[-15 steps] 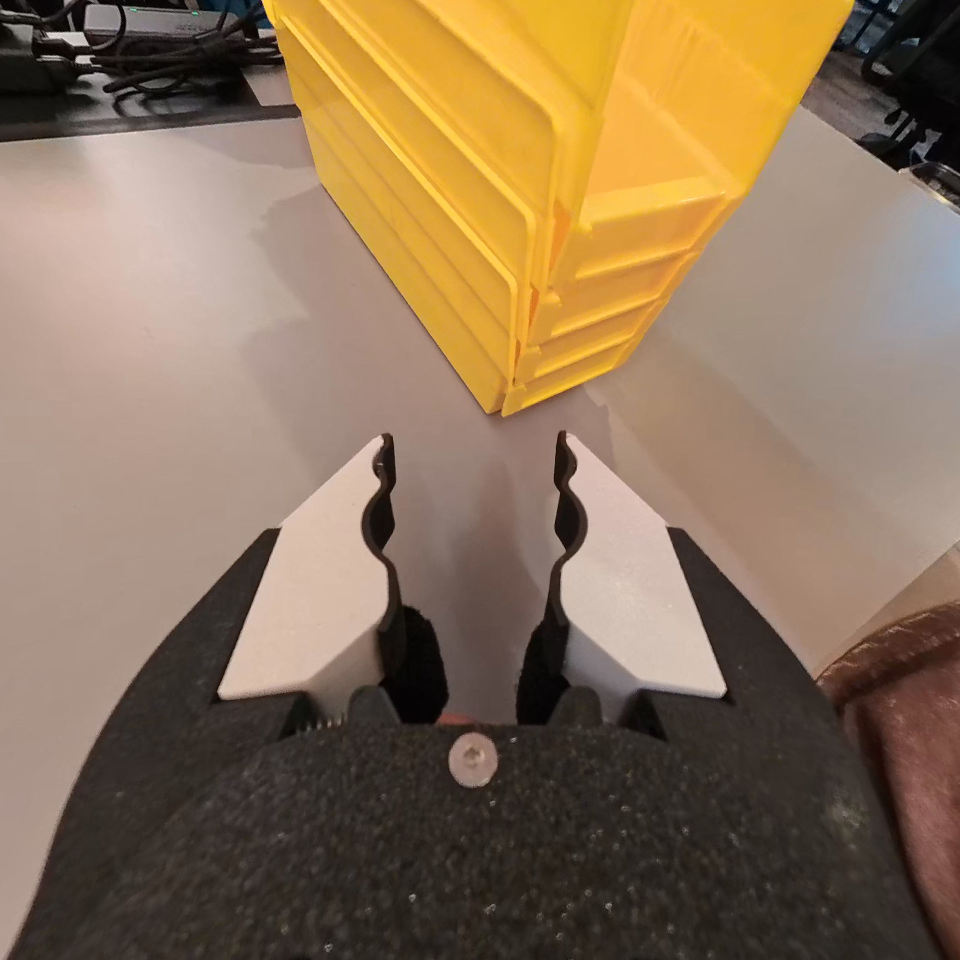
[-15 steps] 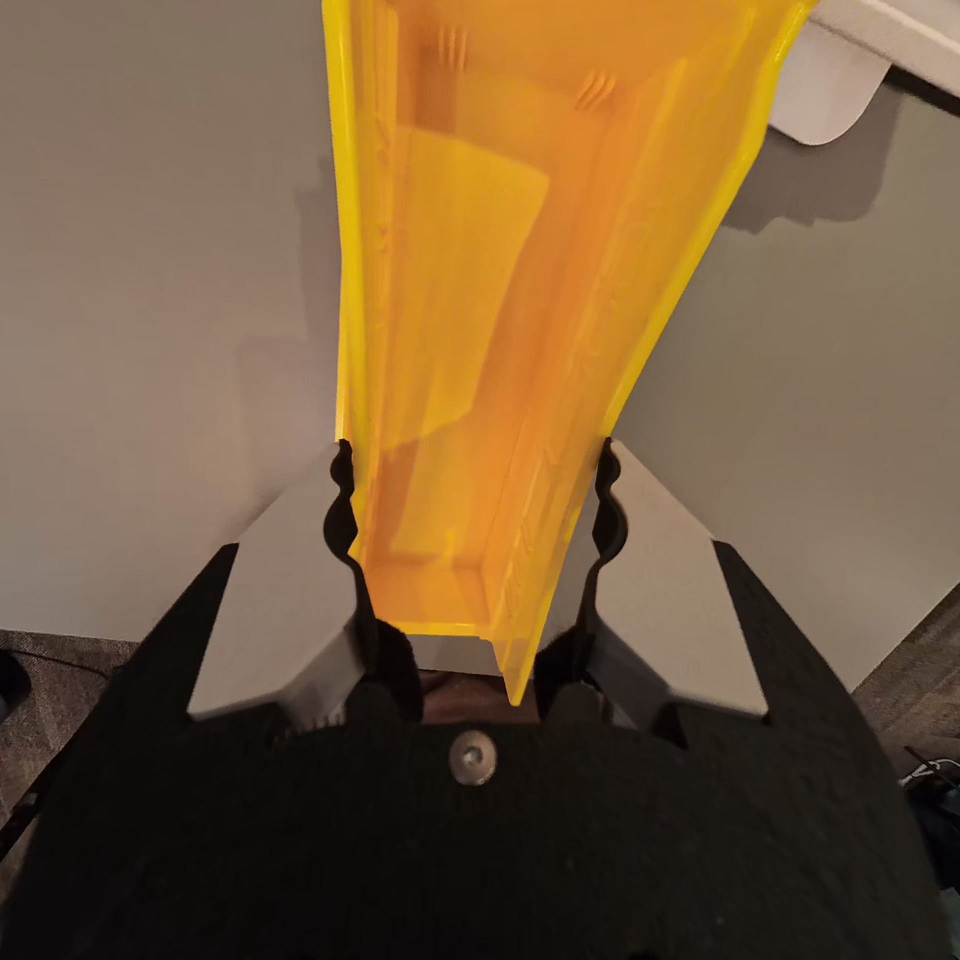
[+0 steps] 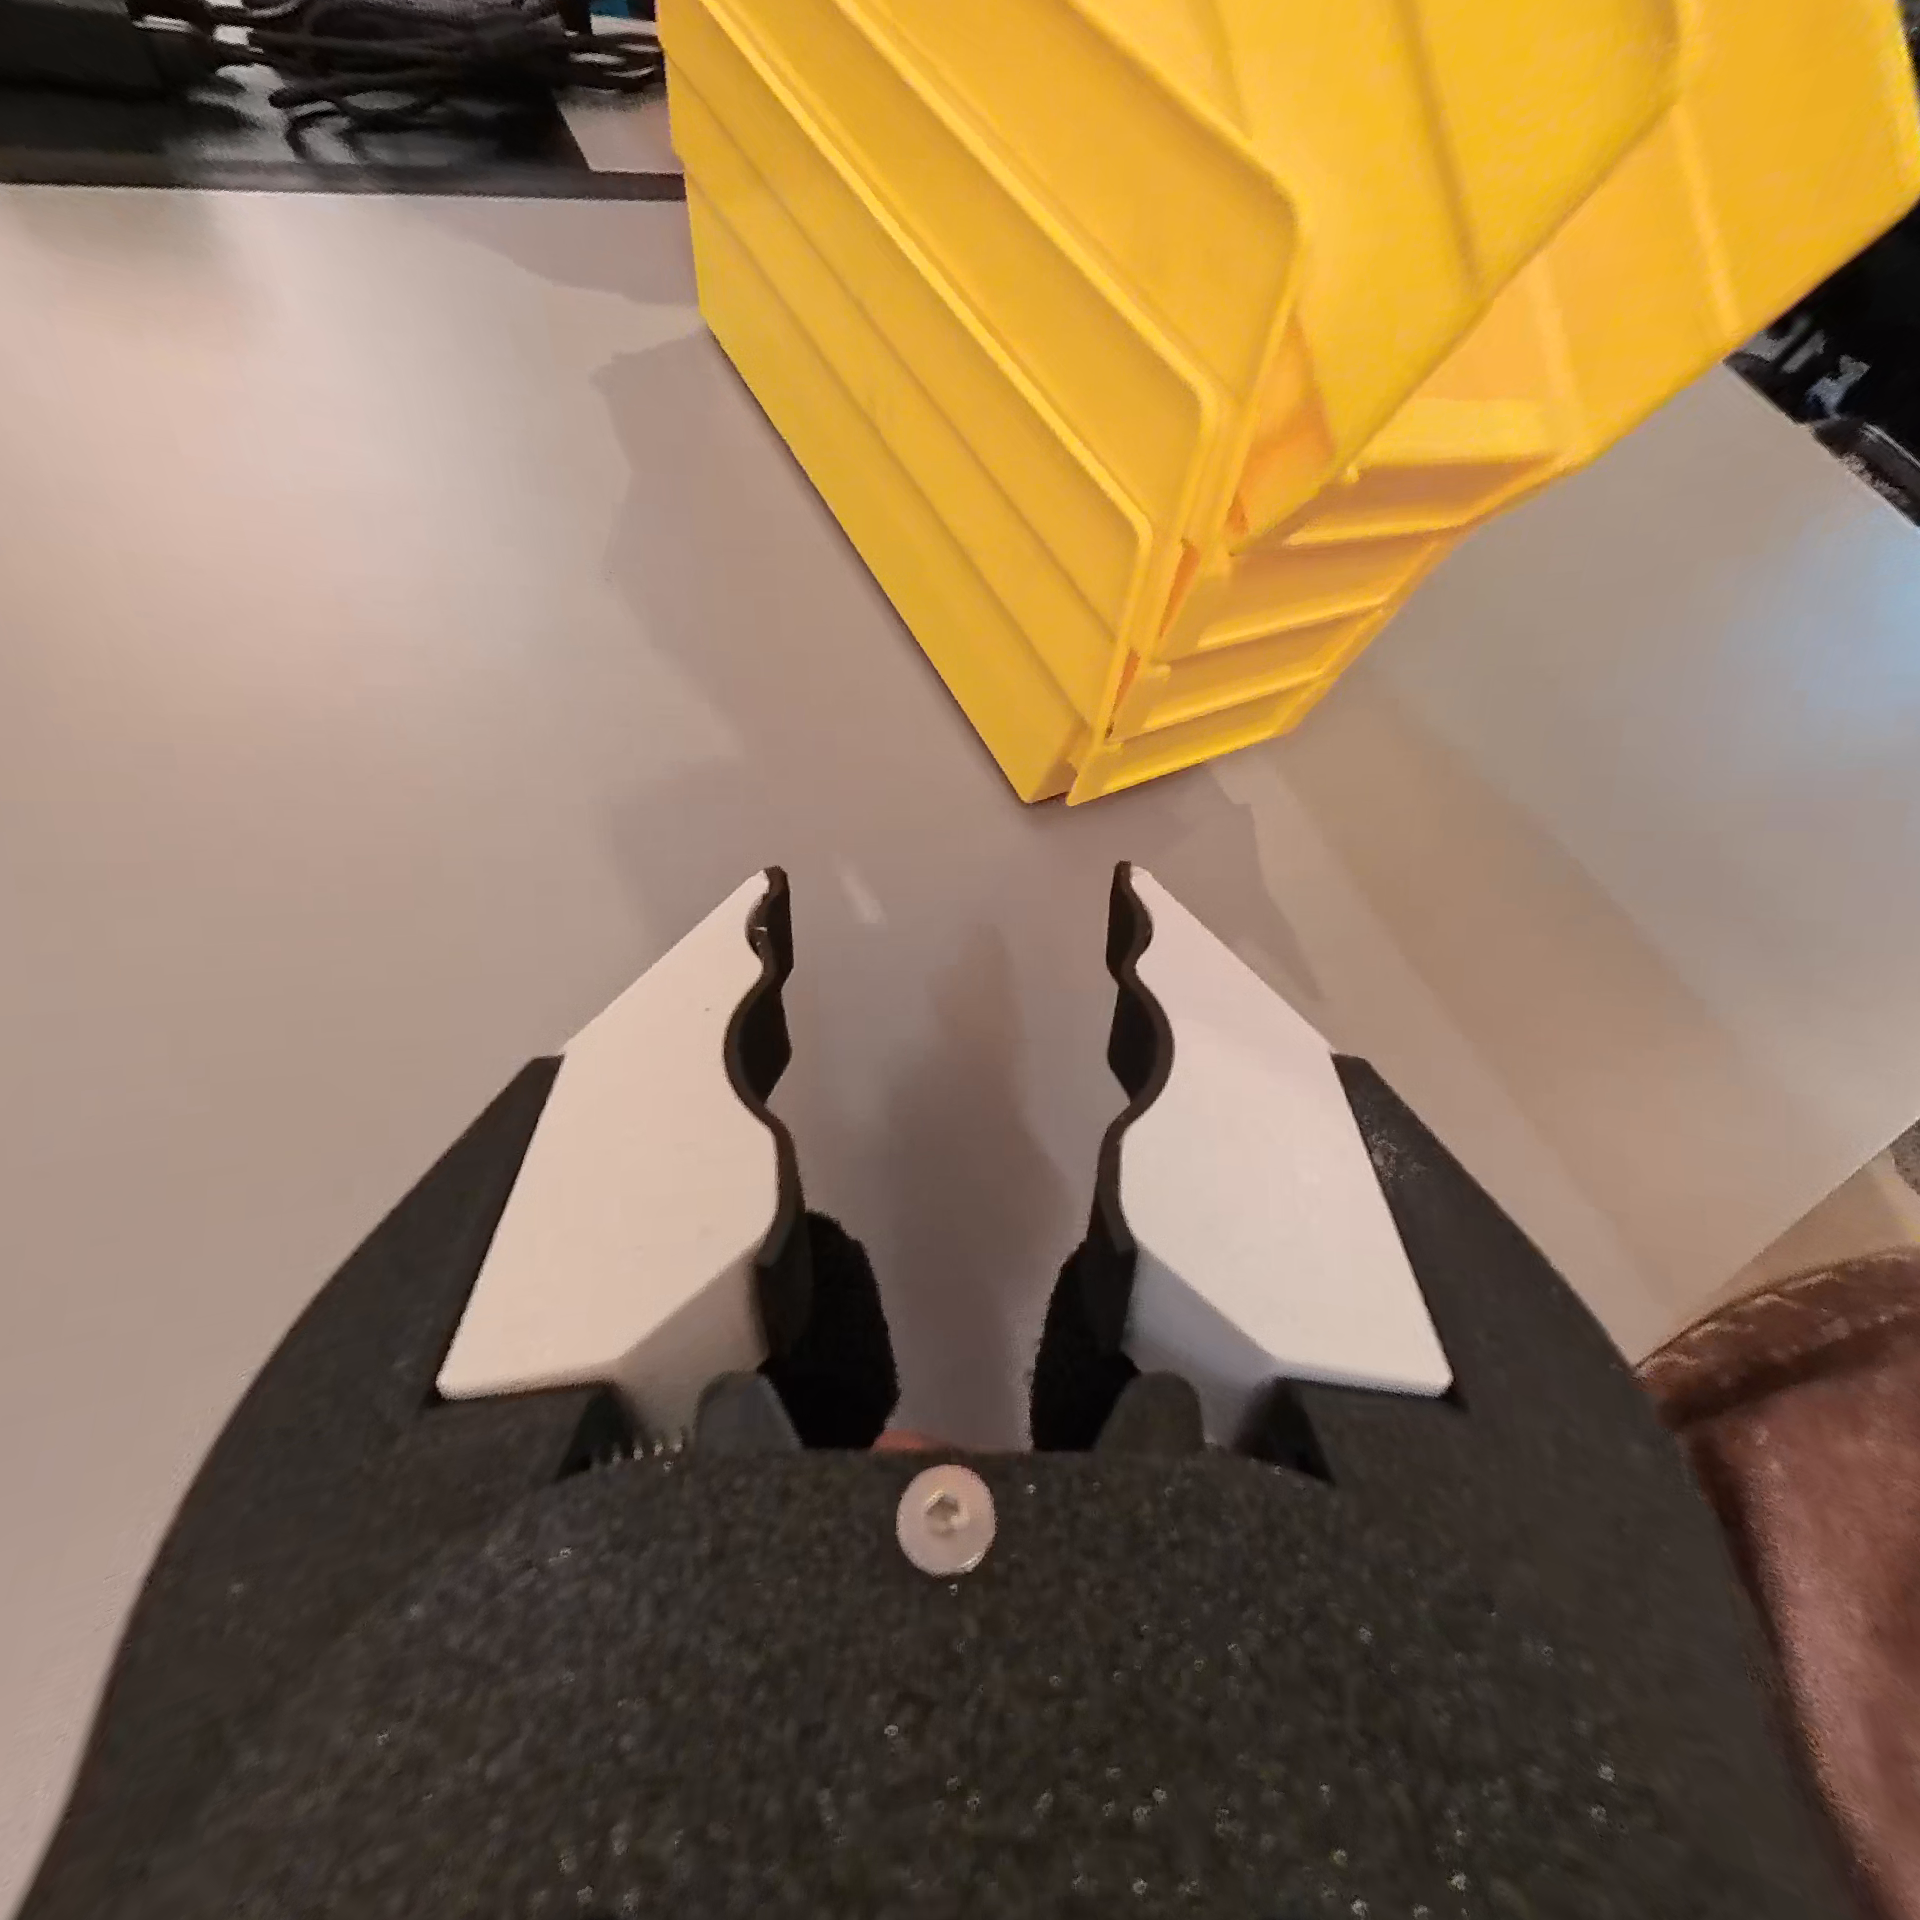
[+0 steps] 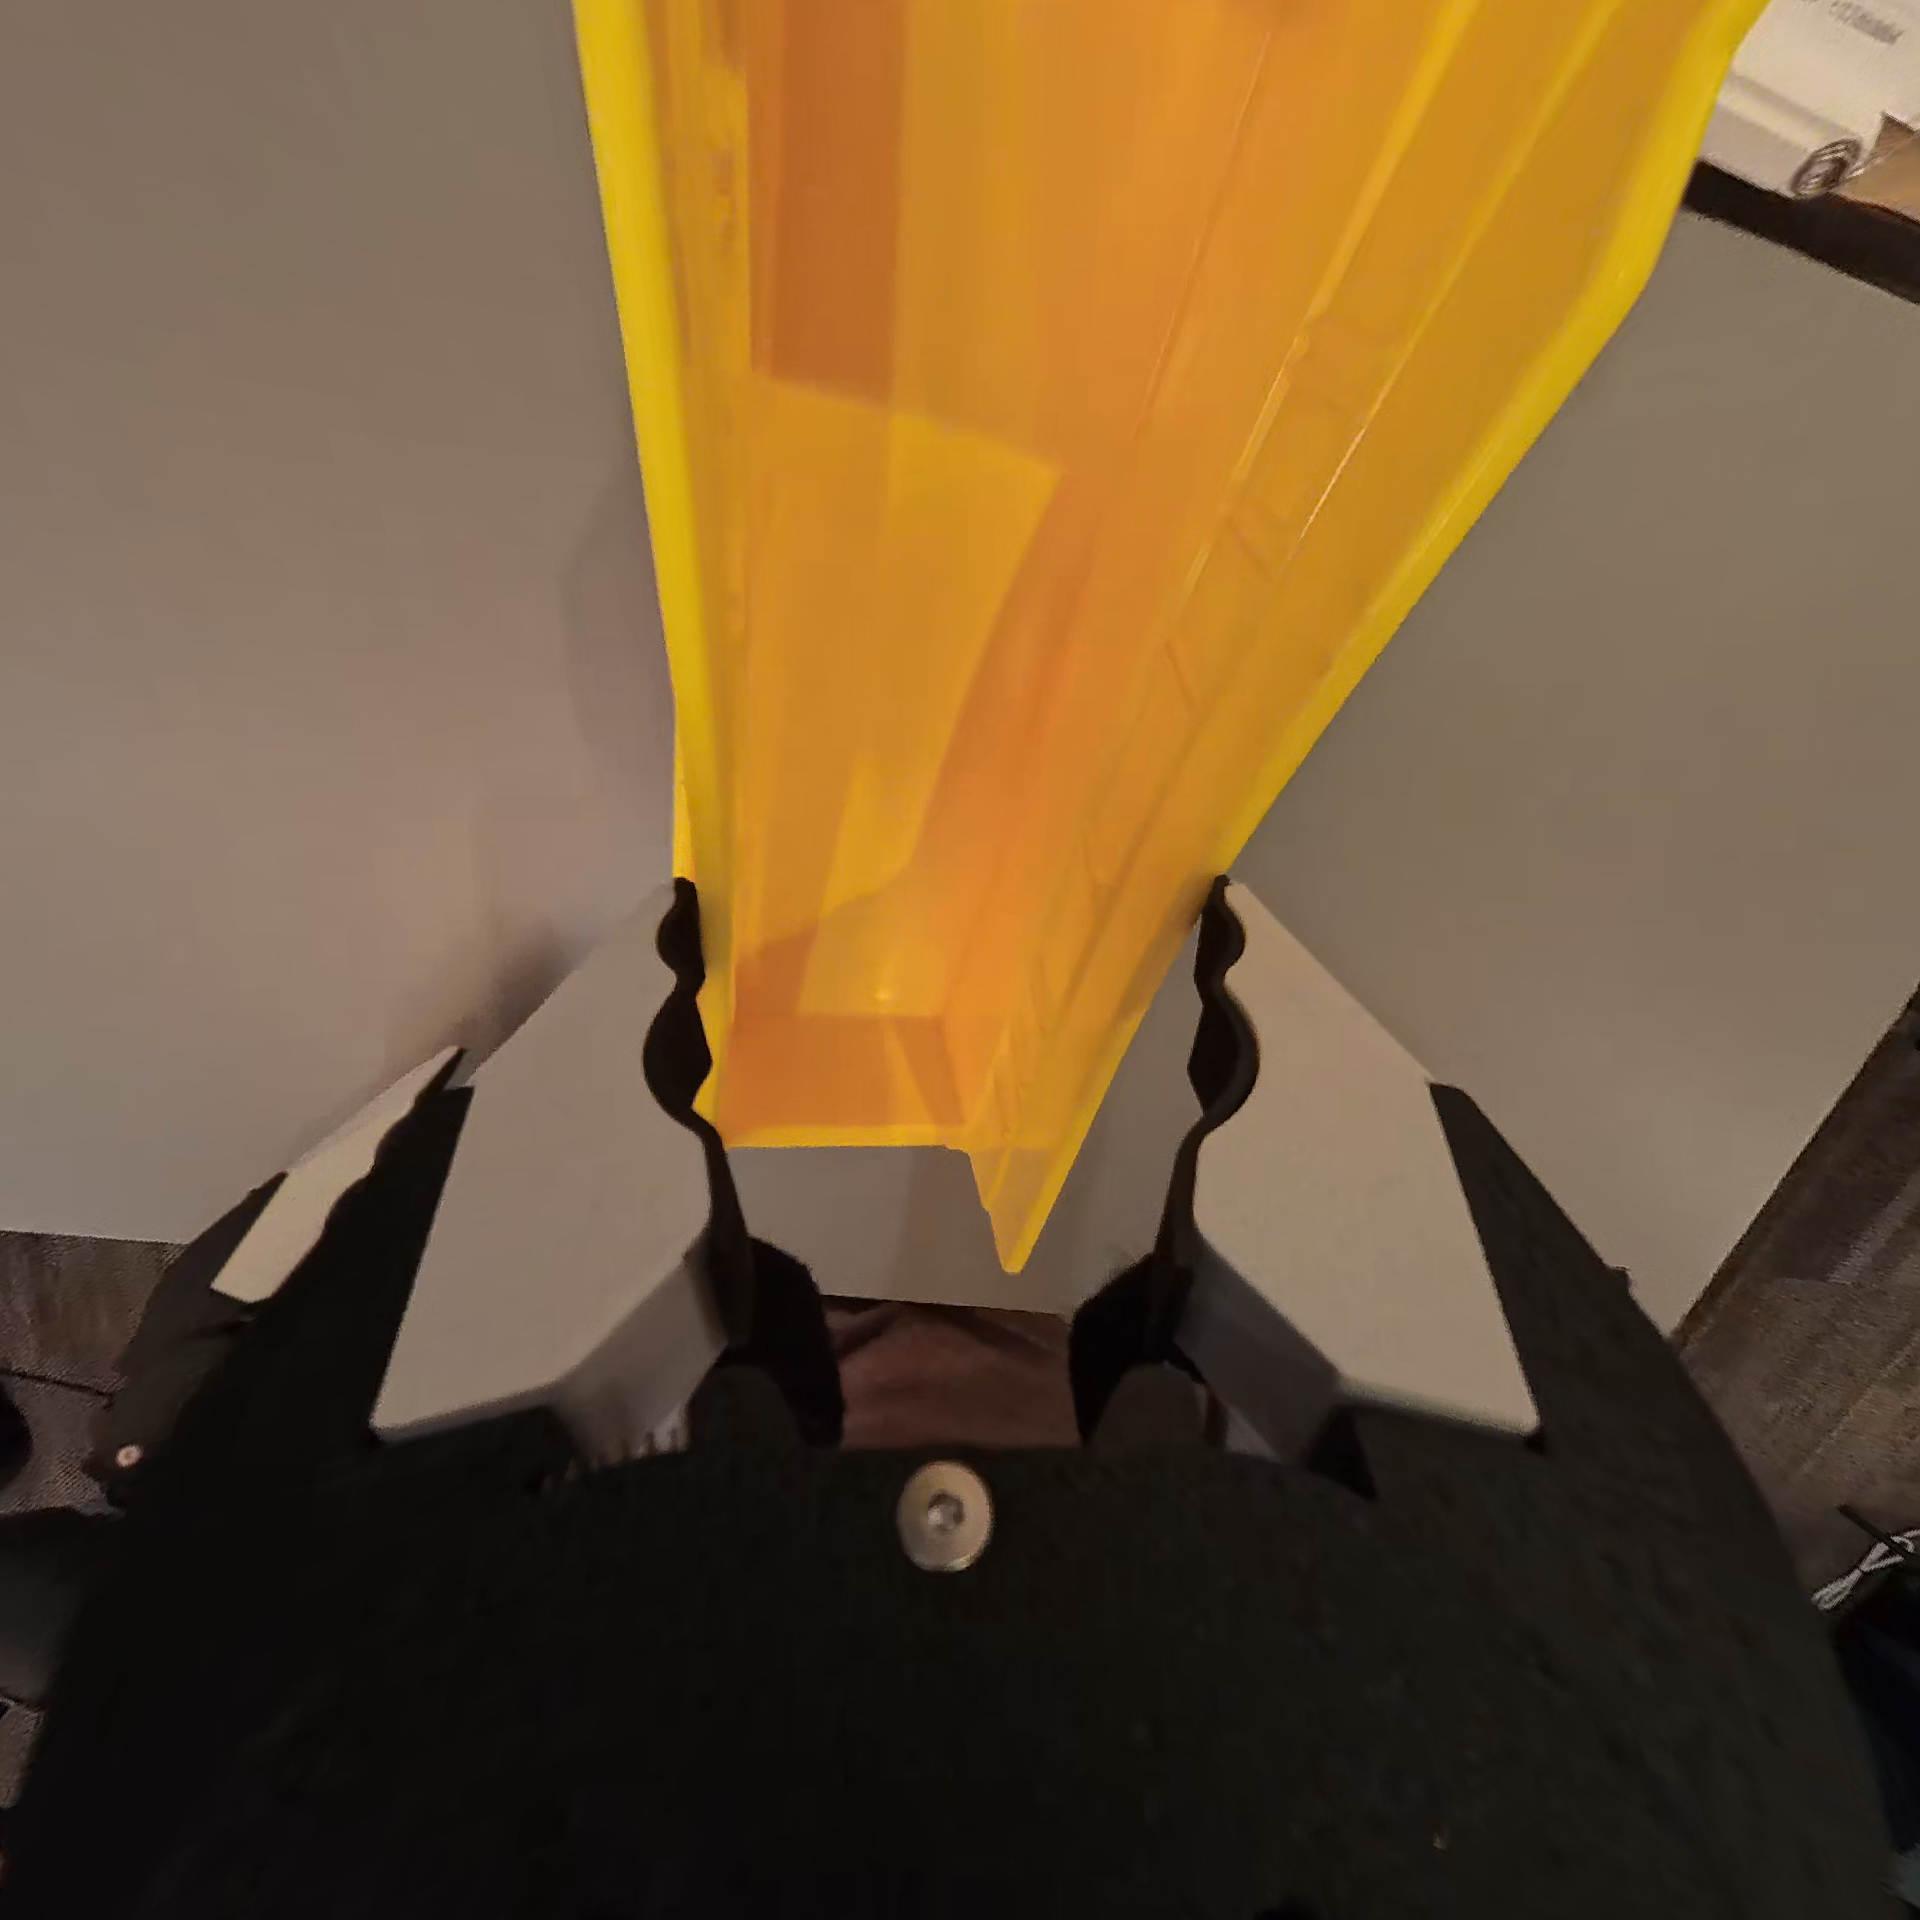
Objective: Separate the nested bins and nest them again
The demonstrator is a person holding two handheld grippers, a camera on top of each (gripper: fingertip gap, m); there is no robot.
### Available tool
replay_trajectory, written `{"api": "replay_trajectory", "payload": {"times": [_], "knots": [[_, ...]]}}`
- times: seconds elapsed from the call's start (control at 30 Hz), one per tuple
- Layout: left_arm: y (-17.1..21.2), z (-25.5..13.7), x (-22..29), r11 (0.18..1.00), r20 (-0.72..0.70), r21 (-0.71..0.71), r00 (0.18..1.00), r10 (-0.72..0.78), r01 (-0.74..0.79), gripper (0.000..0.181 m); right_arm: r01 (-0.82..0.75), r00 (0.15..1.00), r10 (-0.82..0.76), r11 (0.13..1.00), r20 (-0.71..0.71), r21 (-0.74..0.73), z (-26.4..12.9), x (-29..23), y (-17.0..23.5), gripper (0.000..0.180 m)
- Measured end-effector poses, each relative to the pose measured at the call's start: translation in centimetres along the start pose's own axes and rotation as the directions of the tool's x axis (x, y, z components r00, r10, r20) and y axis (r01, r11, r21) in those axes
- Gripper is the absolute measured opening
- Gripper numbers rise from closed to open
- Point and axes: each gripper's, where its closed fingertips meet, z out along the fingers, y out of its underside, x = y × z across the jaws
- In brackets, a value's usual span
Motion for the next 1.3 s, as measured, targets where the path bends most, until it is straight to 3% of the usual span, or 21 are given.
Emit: {"api": "replay_trajectory", "payload": {"times": [0.33,0.6,0.77,0.97,1.3], "knots": [[0.6,-0.7,0.4,0.999,0.023,-0.008,0.998,0.054,-0.053,0.058,0.021,1.0,-0.021,0.997,-0.002,0.074,-5.4,0.8,0.4,0.094],[0.9,-1.0,0.1,0.999,0.027,-0.012,0.999,0.043,-0.043,0.059,-0.045,0.997,0.049,0.997,-0.066,0.059,-7.5,13.6,2.1,0.094],[1.0,-1.0,0.2,0.999,0.028,-0.017,0.999,0.045,-0.044,0.059,-0.111,0.988,0.111,0.994,-0.11,0.003,-3.4,23.0,4.9,0.094],[1.3,-1.0,-0.1,0.998,0.04,-0.035,0.998,0.058,-0.056,0.059,-0.134,0.986,0.122,0.986,-0.114,-0.1,5.1,30.1,7.9,0.096],[2.1,-1.1,-0.8,0.998,0.045,-0.064,0.999,0.017,-0.014,0.059,-0.076,0.997,0.07,0.978,-0.04,-0.195,16.3,32.7,9.9,0.102]]}}
